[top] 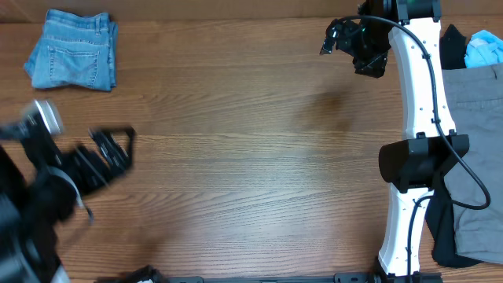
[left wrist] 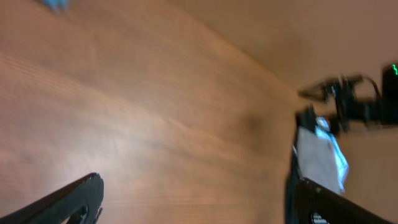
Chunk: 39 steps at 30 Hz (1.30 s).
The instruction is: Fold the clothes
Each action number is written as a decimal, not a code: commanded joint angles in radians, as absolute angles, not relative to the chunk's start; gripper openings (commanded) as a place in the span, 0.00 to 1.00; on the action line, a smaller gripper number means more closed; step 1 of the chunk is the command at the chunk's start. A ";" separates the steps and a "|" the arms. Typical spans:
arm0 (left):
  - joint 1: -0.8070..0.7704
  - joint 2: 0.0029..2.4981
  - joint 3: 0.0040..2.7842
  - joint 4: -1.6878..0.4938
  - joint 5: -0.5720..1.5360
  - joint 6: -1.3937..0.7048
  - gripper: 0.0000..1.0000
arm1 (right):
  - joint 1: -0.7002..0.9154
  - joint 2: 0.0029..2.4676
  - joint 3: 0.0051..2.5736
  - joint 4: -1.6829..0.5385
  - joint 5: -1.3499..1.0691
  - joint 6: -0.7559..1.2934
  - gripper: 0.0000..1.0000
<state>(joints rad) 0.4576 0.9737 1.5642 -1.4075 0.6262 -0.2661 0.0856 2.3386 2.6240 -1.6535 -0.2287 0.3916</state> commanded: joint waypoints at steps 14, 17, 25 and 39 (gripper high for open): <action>0.448 0.885 1.531 -1.572 0.626 -0.300 1.00 | 0.084 2.301 2.650 -1.651 -0.225 0.386 1.00; 0.436 0.873 1.510 -1.559 0.624 -0.300 1.00 | 0.084 2.301 2.650 -1.651 -0.225 0.386 1.00; 0.154 0.649 1.223 -1.107 0.453 -0.456 1.00 | 0.084 2.301 2.650 -1.651 -0.225 0.386 1.00; 0.012 0.229 0.320 -0.023 0.243 -0.328 1.00 | 0.084 2.301 2.650 -1.651 -0.225 0.386 1.00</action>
